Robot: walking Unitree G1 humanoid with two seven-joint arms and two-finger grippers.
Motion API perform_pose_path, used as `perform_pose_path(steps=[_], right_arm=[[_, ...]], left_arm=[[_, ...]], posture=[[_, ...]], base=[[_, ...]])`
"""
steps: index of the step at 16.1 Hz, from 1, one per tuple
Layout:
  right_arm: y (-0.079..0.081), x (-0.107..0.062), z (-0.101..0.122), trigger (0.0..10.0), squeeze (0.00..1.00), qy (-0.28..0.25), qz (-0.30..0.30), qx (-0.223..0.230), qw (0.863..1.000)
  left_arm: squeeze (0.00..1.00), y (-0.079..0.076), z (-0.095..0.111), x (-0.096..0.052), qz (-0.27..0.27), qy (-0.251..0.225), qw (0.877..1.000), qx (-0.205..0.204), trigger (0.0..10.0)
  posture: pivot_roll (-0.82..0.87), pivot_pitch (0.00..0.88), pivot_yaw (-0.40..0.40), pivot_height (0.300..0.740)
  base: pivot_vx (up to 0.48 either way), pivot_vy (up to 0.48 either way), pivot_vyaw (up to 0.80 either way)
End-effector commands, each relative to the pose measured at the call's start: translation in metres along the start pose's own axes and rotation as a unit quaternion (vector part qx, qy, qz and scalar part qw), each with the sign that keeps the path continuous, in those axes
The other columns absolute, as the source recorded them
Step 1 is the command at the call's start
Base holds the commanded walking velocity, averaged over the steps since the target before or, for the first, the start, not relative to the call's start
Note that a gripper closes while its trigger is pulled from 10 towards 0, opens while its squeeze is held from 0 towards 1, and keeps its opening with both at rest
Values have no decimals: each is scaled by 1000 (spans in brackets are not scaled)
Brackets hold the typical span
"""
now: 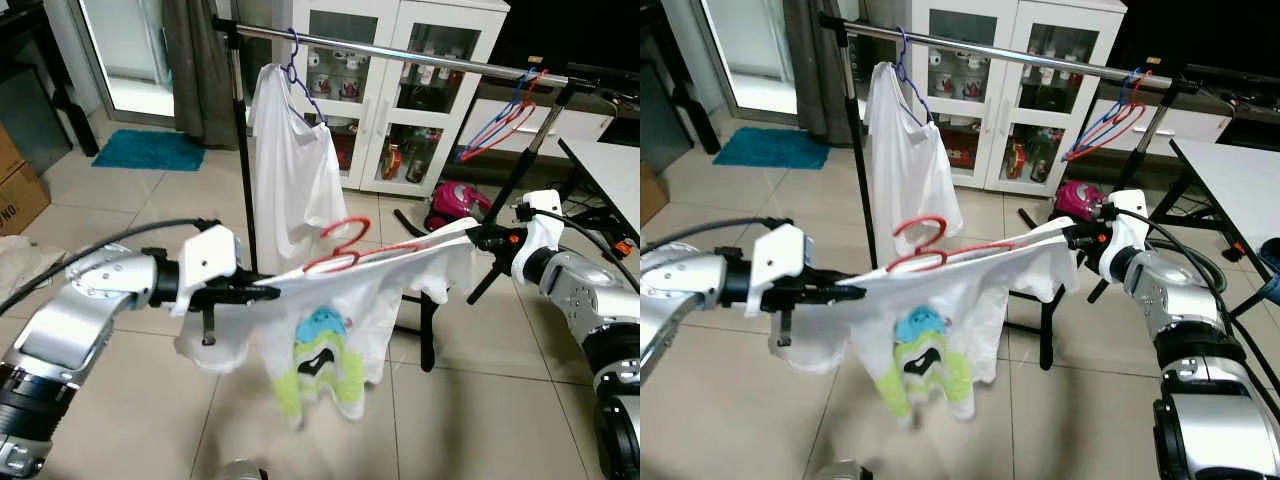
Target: Hang hanger
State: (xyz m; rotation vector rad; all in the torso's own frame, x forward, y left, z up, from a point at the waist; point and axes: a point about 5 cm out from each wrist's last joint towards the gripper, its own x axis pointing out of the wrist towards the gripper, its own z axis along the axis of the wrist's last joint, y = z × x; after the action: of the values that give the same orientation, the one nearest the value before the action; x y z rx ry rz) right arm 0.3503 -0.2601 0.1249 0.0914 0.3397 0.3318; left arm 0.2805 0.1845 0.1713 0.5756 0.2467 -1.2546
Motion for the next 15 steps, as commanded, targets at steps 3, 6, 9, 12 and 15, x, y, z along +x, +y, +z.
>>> perform_pose_path(steps=[3, 6, 9, 12, 15], right_arm=[[-56, -45, 37, 0, 0, -45, -121, -13, 992], [-49, -42, 43, 0, 0, -56, -98, -11, 994], [-33, -42, 25, 0, 0, -40, -56, -3, 998], [-12, -40, -2, 0, 0, -17, -25, 11, 999], [34, -34, -36, 0, 0, -6, 30, 34, 999]], left_arm=[[0, 16, -36, -27, 68, 137, 988, -33, 0], [0, 27, -41, -20, 108, 156, 982, -24, 0], [0, 51, -18, -6, 192, 41, 980, -45, 0], [0, 61, -7, -7, 212, -15, 975, -60, 0], [0, 68, -4, -5, 213, -29, 974, -73, 0]], posture=[[118, 0, -44, 740], [119, 0, -43, 740], [109, 0, -36, 740], [108, 0, -32, 740], [106, 0, -29, 740]], base=[[0, 0, 0], [0, 0, 0], [0, 0, 0], [0, 0, 0], [0, 0, 0]])
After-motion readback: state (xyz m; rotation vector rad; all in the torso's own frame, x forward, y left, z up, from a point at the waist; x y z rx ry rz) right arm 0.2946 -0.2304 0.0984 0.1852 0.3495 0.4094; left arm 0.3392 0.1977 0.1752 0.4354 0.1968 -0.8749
